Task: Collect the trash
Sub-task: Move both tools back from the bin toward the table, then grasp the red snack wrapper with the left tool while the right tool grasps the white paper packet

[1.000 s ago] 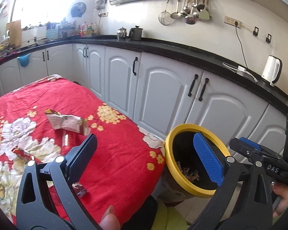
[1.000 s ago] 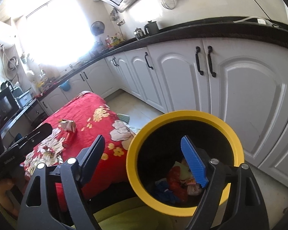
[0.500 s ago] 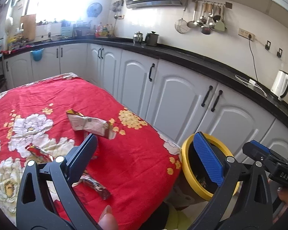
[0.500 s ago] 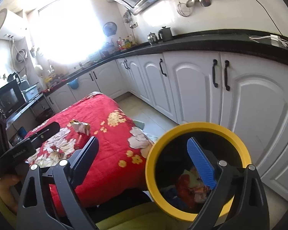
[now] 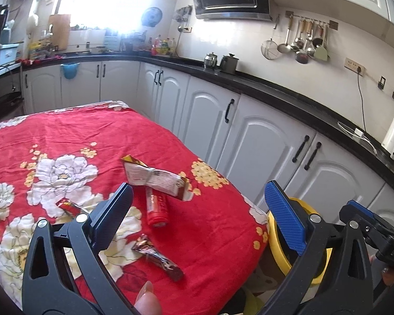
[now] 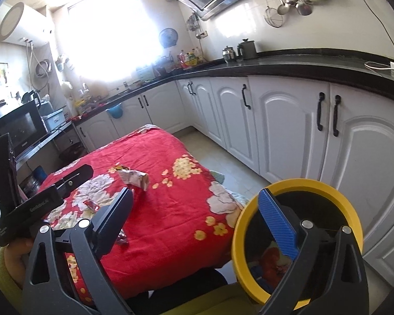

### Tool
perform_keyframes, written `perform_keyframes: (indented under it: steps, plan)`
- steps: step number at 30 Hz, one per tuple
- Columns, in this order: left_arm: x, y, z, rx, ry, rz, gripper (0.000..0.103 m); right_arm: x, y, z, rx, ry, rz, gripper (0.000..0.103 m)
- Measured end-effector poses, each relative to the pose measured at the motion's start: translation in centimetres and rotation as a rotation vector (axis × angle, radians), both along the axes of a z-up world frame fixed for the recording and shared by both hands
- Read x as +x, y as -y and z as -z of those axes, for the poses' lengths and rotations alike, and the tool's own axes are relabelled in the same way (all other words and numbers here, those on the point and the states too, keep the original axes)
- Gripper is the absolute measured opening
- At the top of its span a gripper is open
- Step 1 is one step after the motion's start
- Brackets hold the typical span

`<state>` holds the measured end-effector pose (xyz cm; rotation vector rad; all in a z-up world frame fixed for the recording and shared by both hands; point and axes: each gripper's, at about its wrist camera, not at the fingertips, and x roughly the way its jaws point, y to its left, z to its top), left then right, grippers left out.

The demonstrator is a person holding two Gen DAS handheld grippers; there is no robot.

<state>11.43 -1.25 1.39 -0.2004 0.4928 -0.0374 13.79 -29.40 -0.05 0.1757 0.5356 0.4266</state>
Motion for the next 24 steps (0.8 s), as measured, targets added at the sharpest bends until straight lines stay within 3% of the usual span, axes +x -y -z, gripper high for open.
perform_keyframes:
  steps: [24]
  plan:
    - [0.9,-7.0,1.8,-0.067,-0.033,-0.163,0.092,2.9,-7.4,0.6,-0.028,-0.034,-0.118,0.094]
